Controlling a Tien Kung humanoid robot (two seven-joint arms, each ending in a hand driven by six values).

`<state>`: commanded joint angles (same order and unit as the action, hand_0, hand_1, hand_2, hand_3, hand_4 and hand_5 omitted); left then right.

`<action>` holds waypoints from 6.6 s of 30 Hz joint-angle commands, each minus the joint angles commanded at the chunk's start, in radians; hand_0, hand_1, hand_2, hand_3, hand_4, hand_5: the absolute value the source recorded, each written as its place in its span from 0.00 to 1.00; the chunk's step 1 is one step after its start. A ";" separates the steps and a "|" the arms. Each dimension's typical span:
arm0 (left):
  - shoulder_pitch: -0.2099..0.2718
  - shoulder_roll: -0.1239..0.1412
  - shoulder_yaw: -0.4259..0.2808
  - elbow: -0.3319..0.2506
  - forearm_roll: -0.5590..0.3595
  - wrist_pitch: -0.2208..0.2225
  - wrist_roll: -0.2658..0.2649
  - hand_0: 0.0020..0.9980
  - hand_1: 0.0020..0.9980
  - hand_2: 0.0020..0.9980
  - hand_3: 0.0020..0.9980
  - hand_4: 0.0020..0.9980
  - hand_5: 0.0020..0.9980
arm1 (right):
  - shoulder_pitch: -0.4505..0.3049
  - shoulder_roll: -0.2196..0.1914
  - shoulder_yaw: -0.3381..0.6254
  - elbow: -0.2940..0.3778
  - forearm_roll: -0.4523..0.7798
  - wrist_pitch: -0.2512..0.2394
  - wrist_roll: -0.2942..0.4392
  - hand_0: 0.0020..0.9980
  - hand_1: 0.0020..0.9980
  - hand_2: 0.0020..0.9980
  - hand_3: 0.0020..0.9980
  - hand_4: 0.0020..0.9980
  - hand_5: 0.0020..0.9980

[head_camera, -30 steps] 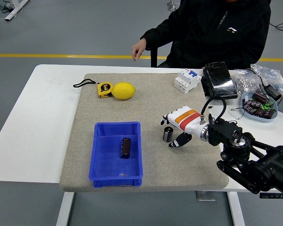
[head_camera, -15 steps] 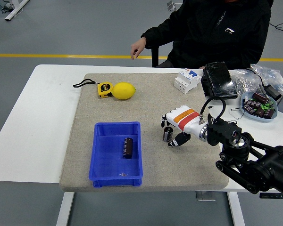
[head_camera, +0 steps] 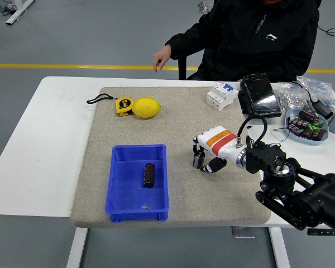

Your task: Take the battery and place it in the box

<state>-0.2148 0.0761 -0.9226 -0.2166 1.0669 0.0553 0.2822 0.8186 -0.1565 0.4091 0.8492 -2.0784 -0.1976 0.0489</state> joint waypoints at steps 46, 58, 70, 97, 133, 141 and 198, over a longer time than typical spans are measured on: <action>0.003 -0.002 0.000 -0.001 0.006 -0.003 0.002 0.74 0.70 0.66 0.58 0.63 0.54 | 0.004 0.004 -0.011 -0.018 -0.012 -0.026 0.007 0.31 0.37 0.45 0.48 0.87 0.18; 0.001 -0.003 0.000 0.000 0.005 -0.003 0.001 0.74 0.70 0.66 0.58 0.63 0.54 | 0.005 0.004 -0.010 -0.020 -0.014 -0.025 0.008 0.29 0.34 0.43 0.47 0.87 0.19; 0.001 -0.002 -0.003 0.000 0.010 -0.003 0.001 0.73 0.70 0.65 0.58 0.63 0.54 | 0.008 0.002 -0.008 -0.015 -0.013 -0.025 0.007 0.27 0.32 0.42 0.46 0.87 0.16; 0.004 -0.002 -0.006 0.000 0.014 -0.004 0.003 0.73 0.70 0.65 0.58 0.63 0.54 | 0.006 0.004 -0.008 -0.014 -0.005 -0.017 0.002 0.25 0.31 0.41 0.47 0.87 0.14; 0.000 -0.003 0.000 -0.001 0.012 -0.006 0.002 0.73 0.70 0.65 0.59 0.63 0.54 | 0.006 0.052 0.010 -0.069 0.068 0.036 -0.037 0.30 0.42 0.50 0.51 0.88 0.19; 0.000 -0.004 0.001 -0.001 0.010 -0.005 0.001 0.74 0.70 0.66 0.58 0.63 0.54 | 0.005 0.050 0.010 -0.070 0.072 0.030 -0.033 0.30 0.41 0.50 0.51 0.88 0.21; 0.007 -0.004 -0.001 0.000 0.015 -0.007 0.003 0.73 0.70 0.66 0.59 0.63 0.54 | -0.005 0.033 -0.003 -0.066 0.092 0.031 -0.020 0.31 0.42 0.50 0.50 0.84 0.23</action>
<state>-0.2081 0.0723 -0.9234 -0.2167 1.0819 0.0487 0.2847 0.8140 -0.1231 0.4065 0.7837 -1.9861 -0.1661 0.0289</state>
